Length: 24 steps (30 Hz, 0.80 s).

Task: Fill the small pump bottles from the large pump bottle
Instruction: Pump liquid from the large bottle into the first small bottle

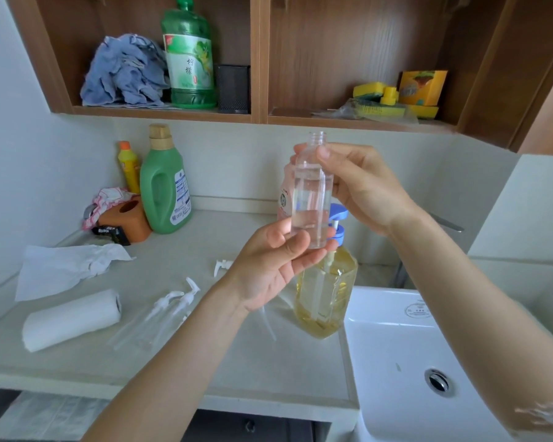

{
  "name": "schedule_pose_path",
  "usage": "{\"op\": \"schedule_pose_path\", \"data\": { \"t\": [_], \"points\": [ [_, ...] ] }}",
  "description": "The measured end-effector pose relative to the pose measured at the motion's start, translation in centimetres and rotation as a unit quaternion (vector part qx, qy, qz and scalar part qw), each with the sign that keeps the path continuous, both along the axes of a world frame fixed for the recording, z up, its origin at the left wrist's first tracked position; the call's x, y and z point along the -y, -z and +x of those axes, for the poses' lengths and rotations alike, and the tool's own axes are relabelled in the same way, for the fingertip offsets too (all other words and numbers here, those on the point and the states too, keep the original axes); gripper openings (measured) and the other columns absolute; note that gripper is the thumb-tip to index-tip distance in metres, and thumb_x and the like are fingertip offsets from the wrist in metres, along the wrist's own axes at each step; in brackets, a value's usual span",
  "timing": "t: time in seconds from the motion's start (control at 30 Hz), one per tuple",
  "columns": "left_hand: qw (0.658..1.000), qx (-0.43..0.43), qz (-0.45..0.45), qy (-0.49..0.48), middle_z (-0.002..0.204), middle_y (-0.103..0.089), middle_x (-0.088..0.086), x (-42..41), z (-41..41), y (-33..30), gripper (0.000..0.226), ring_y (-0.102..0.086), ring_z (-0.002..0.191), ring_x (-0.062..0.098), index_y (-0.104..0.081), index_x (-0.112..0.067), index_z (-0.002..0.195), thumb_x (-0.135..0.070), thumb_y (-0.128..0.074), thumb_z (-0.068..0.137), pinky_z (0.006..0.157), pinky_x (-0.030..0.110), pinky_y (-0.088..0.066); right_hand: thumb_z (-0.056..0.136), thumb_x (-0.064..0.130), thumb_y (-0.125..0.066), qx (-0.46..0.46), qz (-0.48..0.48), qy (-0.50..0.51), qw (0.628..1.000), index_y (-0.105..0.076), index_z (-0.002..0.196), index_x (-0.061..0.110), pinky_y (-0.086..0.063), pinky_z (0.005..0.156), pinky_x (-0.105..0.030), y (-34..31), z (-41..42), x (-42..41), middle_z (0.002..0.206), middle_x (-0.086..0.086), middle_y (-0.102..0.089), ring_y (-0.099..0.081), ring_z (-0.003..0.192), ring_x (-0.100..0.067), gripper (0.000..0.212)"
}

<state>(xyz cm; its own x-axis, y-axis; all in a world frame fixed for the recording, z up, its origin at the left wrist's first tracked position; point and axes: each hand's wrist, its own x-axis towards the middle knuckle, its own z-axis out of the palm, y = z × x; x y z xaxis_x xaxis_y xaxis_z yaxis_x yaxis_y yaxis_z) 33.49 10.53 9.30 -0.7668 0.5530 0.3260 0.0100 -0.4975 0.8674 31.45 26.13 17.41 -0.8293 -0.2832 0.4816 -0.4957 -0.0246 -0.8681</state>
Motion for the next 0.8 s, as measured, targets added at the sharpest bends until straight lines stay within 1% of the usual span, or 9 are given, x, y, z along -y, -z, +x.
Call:
{"op": "schedule_pose_path", "data": {
  "t": [0.17,0.27,0.33,0.37,0.47,0.57,0.67,0.73,0.8],
  "points": [
    [0.999,-0.013,-0.024,-0.021,0.104,-0.072,0.007,0.2,-0.4,0.3,0.076,-0.069,0.099,0.024,-0.052,-0.010,0.122,-0.044,-0.084,0.062,0.081,0.024,-0.052,0.084,0.038,-0.064,-0.026,-0.007,0.015,1.000,-0.070,0.102,0.005,-0.054,0.089,-0.035,0.7,0.6,-0.1,0.106,-0.023,-0.068,-0.066,0.094,-0.027,0.039],
    [0.995,-0.037,-0.070,-0.059,0.101,-0.071,0.006,0.4,-0.8,0.8,0.076,-0.069,0.097,0.025,-0.052,-0.014,0.122,-0.049,-0.084,0.061,0.083,0.028,-0.052,0.092,0.029,-0.054,-0.031,0.029,0.008,0.999,-0.068,0.108,0.012,-0.053,0.093,-0.038,2.2,0.4,-0.5,0.104,-0.011,-0.071,-0.067,0.099,-0.022,0.027],
    [0.986,-0.058,-0.123,-0.096,0.096,-0.071,0.001,0.6,-1.0,1.9,0.069,-0.068,0.096,0.024,-0.056,-0.017,0.118,-0.049,-0.084,0.063,0.086,0.031,-0.053,0.095,0.027,-0.049,-0.032,0.054,0.046,0.997,-0.068,0.108,0.021,-0.052,0.091,-0.041,3.2,0.0,-1.2,0.110,-0.015,-0.070,-0.067,0.101,-0.027,0.024],
    [0.980,-0.061,-0.147,-0.121,0.092,-0.071,-0.001,0.8,-1.1,2.8,0.062,-0.069,0.095,0.023,-0.057,-0.016,0.115,-0.044,-0.082,0.066,0.086,0.033,-0.053,0.098,0.024,-0.048,-0.039,0.066,0.084,0.994,-0.067,0.107,0.024,-0.053,0.088,-0.034,3.8,-0.3,-1.8,0.112,-0.014,-0.069,-0.067,0.097,-0.026,0.021],
    [0.952,-0.074,-0.220,-0.201,0.079,-0.070,-0.004,1.1,-1.4,5.4,0.037,-0.070,0.090,0.022,-0.057,-0.014,0.111,-0.027,-0.070,0.079,0.083,0.034,-0.053,0.099,0.008,-0.048,-0.105,0.124,0.199,0.966,-0.065,0.102,0.028,-0.043,0.083,-0.011,5.8,-1.8,-3.9,0.098,0.017,-0.067,-0.062,0.101,-0.007,0.027],
    [0.920,-0.100,-0.281,-0.257,0.061,-0.059,-0.022,0.9,-1.7,7.3,0.032,-0.067,0.081,0.014,-0.056,-0.012,0.116,-0.016,-0.069,0.087,0.090,0.045,-0.052,0.094,0.008,-0.054,-0.120,0.200,0.228,0.945,-0.071,0.106,0.020,-0.047,0.089,-0.026,8.5,-3.0,-5.1,0.095,0.037,-0.061,-0.056,0.108,0.003,0.024],
    [0.907,-0.101,-0.293,-0.287,0.067,-0.064,-0.021,0.5,-2.1,8.5,0.048,-0.061,0.075,-0.001,-0.056,-0.011,0.122,-0.028,-0.073,0.081,0.091,0.052,-0.051,0.090,0.015,-0.060,-0.149,0.212,0.244,0.935,-0.071,0.111,0.011,-0.047,0.097,-0.028,9.9,-3.6,-5.3,0.112,0.019,-0.063,-0.056,0.111,0.001,0.024],
    [0.905,-0.090,-0.287,-0.300,0.076,-0.070,-0.014,0.2,-2.1,8.7,0.059,-0.064,0.084,0.002,-0.055,-0.012,0.124,-0.040,-0.072,0.074,0.092,0.050,-0.051,0.089,0.021,-0.060,-0.172,0.207,0.252,0.930,-0.072,0.111,0.011,-0.043,0.100,-0.019,10.0,-3.8,-5.2,0.116,0.006,-0.065,-0.056,0.111,0.001,0.027],
    [0.910,-0.082,-0.268,-0.306,0.082,-0.072,-0.009,-0.1,-2.0,8.6,0.068,-0.068,0.090,0.010,-0.054,-0.012,0.125,-0.049,-0.072,0.070,0.092,0.051,-0.050,0.088,0.023,-0.061,-0.180,0.207,0.255,0.927,-0.073,0.109,0.011,-0.040,0.097,-0.012,10.1,-3.9,-5.1,0.114,0.007,-0.064,-0.056,0.109,0.002,0.027]
  ]
}}
